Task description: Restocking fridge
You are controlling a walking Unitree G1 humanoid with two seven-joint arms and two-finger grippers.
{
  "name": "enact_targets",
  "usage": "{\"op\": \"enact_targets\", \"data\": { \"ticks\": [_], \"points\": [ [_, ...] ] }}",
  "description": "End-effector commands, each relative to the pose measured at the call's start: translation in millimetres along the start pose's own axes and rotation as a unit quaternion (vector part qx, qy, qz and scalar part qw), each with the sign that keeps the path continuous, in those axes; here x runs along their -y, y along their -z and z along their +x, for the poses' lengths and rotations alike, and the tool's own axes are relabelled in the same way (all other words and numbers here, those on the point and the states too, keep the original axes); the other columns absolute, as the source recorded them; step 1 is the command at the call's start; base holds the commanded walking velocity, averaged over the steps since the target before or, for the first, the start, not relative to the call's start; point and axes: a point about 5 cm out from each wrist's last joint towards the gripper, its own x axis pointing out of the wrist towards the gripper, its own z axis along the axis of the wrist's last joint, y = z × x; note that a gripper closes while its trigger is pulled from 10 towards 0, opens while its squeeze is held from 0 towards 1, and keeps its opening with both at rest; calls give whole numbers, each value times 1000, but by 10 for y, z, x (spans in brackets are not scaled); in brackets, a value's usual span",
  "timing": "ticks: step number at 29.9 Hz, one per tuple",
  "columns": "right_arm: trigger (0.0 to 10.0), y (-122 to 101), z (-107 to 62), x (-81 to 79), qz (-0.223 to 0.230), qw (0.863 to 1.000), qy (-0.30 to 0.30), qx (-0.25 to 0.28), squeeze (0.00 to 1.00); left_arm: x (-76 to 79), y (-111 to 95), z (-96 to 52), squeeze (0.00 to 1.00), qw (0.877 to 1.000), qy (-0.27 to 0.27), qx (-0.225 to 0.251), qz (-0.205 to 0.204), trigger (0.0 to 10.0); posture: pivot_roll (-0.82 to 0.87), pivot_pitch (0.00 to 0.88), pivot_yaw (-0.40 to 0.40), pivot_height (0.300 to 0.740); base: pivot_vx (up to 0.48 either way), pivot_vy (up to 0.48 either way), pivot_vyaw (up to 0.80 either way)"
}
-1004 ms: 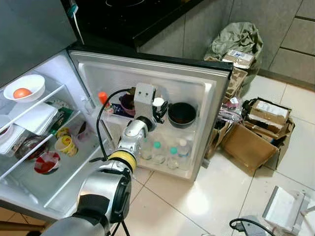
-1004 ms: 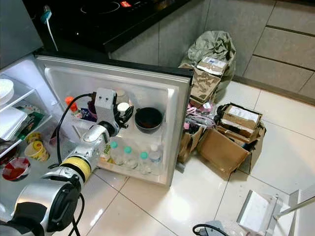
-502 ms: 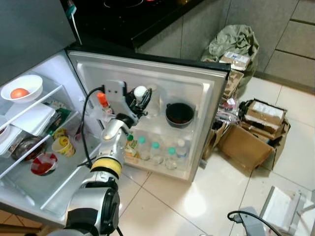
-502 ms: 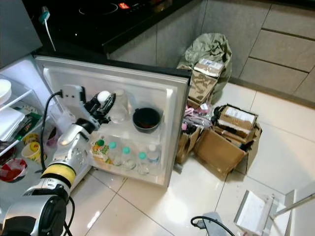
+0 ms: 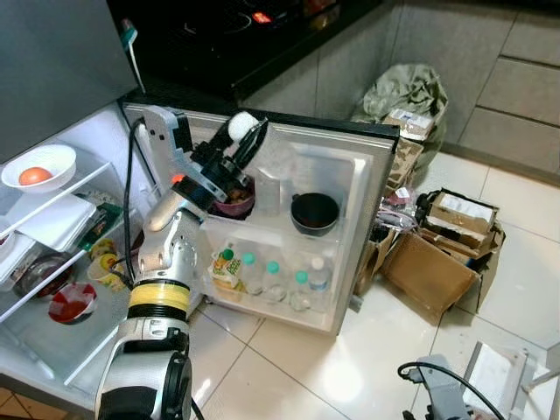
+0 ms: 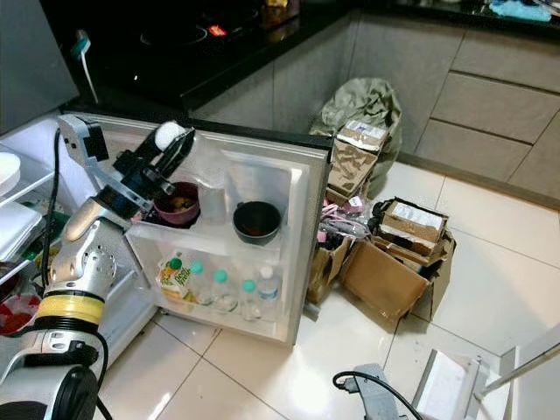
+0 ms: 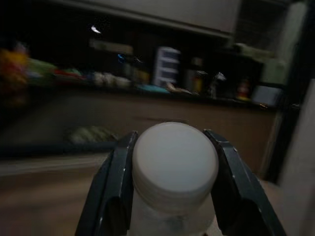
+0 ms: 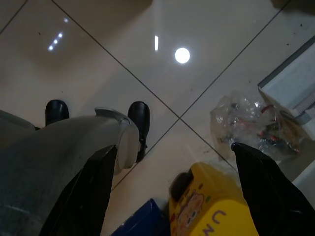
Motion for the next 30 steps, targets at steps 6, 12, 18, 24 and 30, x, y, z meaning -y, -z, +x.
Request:
{"op": "enact_targets", "data": {
  "ticks": [6, 12, 18, 24, 30],
  "points": [
    [10000, 124, -13, -32, 5, 1000, -7, -26, 0, 148, 219, -535, 0, 989, 77, -86, -94, 10000, -32, 0, 17, 740, 0, 0, 0],
    [10000, 139, -15, -32, 7, 999, -7, -30, 0, 166, 481, -878, 0, 978, 55, -144, -140, 10000, -25, 0, 14, 740, 0, 0, 0],
    [10000, 156, -13, -56, 3, 999, -11, -37, 0, 244, 1015, -1572, 0, 939, -48, -241, -241, 10000, -16, 0, 12, 740, 0, 0, 0],
    [10000, 184, -16, -67, -1, 999, -12, -43, 0, 384, 1393, -2114, 0, 885, -181, -321, -284, 10000, -20, 0, 11, 740, 0, 0, 0],
    [10000, 207, -23, -63, -1, 999, -14, -46, 0, 397, 1553, -2448, 0, 832, -343, -347, -264, 10000, -20, 0, 7, 740, 0, 0, 0]
  ]
}}
